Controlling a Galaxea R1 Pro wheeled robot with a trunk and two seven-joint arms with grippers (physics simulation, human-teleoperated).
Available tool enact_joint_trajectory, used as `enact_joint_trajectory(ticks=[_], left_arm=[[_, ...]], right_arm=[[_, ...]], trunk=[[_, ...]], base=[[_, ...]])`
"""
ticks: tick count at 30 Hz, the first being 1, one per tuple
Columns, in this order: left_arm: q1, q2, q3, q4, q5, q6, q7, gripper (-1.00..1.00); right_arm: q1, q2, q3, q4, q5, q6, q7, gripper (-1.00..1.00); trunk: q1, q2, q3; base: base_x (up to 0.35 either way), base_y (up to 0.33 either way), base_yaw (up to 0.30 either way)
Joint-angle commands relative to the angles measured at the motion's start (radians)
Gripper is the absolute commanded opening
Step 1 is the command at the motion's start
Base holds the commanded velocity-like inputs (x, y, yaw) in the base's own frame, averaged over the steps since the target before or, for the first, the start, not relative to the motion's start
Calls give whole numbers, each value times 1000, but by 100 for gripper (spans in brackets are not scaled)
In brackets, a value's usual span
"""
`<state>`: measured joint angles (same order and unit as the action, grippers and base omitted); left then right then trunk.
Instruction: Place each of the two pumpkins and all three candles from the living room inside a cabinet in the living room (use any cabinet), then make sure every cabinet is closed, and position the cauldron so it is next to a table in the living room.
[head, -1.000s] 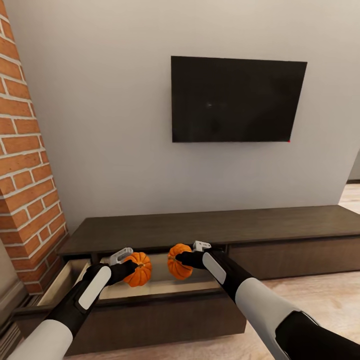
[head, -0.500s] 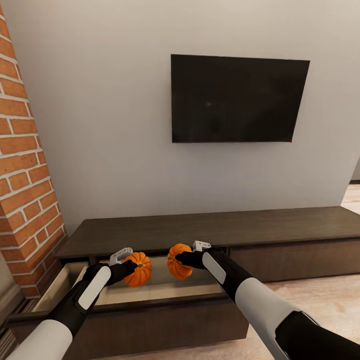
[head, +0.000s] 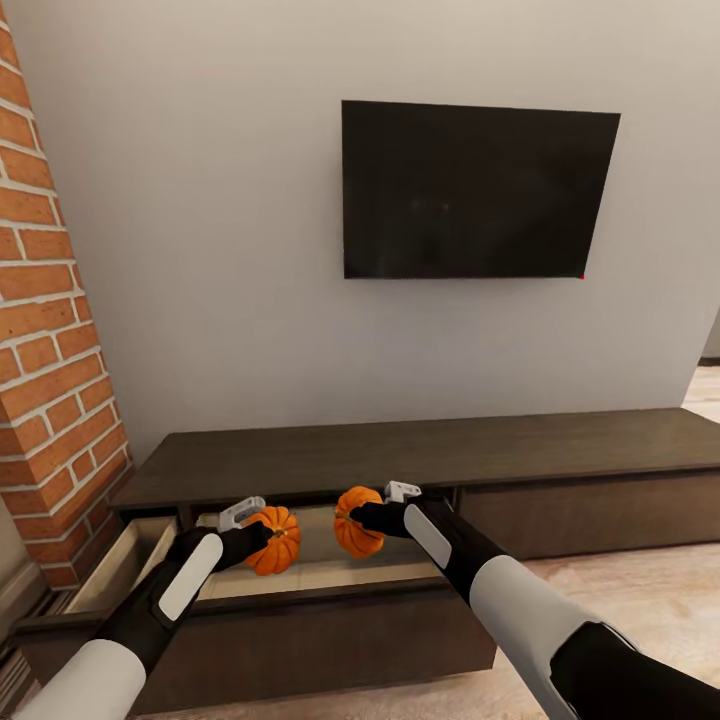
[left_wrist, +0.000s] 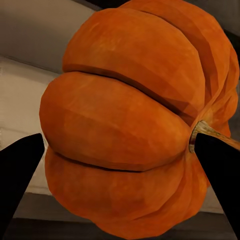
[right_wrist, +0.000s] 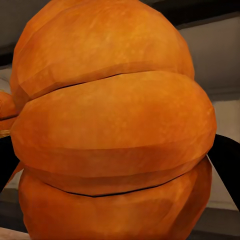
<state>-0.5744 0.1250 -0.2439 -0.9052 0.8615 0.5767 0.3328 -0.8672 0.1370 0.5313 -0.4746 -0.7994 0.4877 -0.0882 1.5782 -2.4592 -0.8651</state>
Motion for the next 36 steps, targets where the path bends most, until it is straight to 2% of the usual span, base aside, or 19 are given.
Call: enact_joint_trajectory(ticks=[1, 6, 8, 16, 23, 28, 33, 36], left_arm=[[-1, 0, -4, -1, 3, -2, 10, -100], [-1, -1, -3, 3, -27, -10, 12, -100], [-1, -1, -3, 4, -34, -11, 10, -100], [-1, -1, -4, 5, -39, -12, 9, -100], [-1, -1, -5, 4, -41, -12, 9, -100], [-1, -1, -5, 4, -41, -14, 9, -100], [-1, -1, -5, 3, -41, -15, 9, -100], [-1, -1, -5, 4, -41, -15, 9, -100]], right_arm=[[-1, -1, 6, -2, -11, 2, -12, -100], [-1, 0, 6, -4, -12, 2, -12, -100], [-1, 0, 6, -5, -12, 2, -12, -100], [-1, 0, 7, -7, -11, -8, -12, -100], [-1, 0, 38, -4, -10, -51, -12, -100], [0, 1, 46, 3, -9, -90, -12, -100], [-1, 1, 92, 5, -10, -114, -12, -100], [0, 1, 98, 5, -10, -115, -12, -100]], trunk=[[4, -8, -4], [22, -41, -20], [23, -41, -28], [26, -43, -59], [26, -43, -59], [26, -43, -59], [26, -43, -59], [26, -43, -59]], base=[[0, 0, 0], [0, 0, 0], [0, 0, 0], [0, 0, 0], [0, 0, 0], [0, 0, 0], [0, 0, 0], [0, 0, 0]])
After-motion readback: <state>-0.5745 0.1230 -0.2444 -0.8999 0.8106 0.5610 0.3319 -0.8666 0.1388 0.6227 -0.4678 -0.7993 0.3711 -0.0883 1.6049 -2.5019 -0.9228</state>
